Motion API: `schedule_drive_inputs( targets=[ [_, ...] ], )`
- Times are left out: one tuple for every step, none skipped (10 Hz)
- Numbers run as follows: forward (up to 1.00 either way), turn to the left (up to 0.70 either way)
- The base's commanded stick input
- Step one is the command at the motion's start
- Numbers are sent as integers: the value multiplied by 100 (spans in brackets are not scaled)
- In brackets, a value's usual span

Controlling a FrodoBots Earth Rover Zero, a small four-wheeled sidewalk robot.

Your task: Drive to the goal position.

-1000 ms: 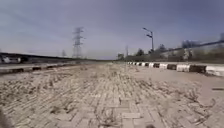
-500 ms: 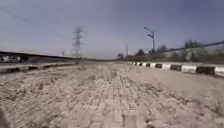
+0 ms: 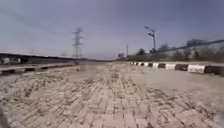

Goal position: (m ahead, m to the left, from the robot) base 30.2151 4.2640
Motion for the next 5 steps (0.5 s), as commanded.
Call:
schedule_drive_inputs(
  targets=[
    [100,0],
    [100,0],
    [100,0],
    [100,0],
    [100,0]
  ],
)
